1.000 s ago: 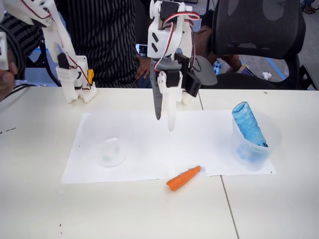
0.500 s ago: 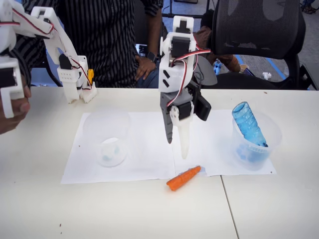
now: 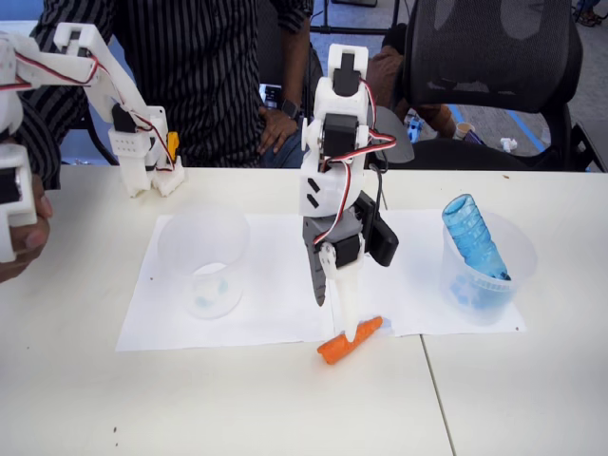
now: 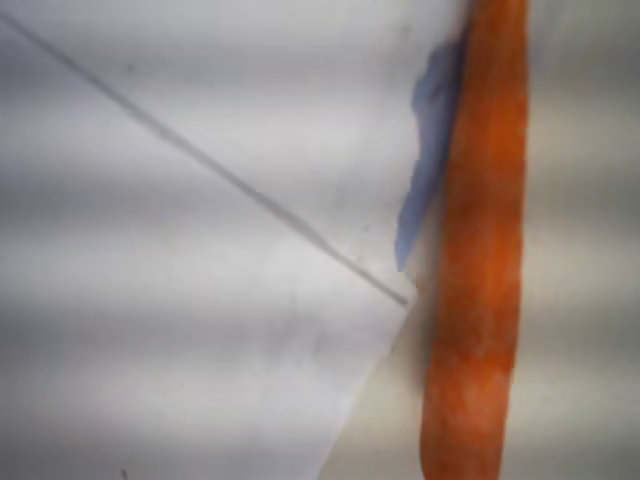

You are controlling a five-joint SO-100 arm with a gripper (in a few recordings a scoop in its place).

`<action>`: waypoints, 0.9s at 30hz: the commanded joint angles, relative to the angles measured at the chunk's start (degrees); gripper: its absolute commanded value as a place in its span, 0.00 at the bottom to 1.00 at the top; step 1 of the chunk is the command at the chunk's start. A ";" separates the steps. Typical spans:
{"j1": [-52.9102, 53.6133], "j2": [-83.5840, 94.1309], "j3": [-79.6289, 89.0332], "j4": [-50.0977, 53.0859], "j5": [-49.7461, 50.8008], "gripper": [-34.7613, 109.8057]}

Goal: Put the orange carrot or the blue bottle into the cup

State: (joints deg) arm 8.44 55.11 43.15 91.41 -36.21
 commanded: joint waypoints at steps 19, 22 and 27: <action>0.88 -2.46 -4.57 -6.33 4.13 0.51; 0.88 -2.46 -4.57 -6.33 4.13 0.51; 0.79 -2.64 -4.57 -6.33 4.22 0.51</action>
State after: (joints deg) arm 8.61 49.22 43.15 85.43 -31.38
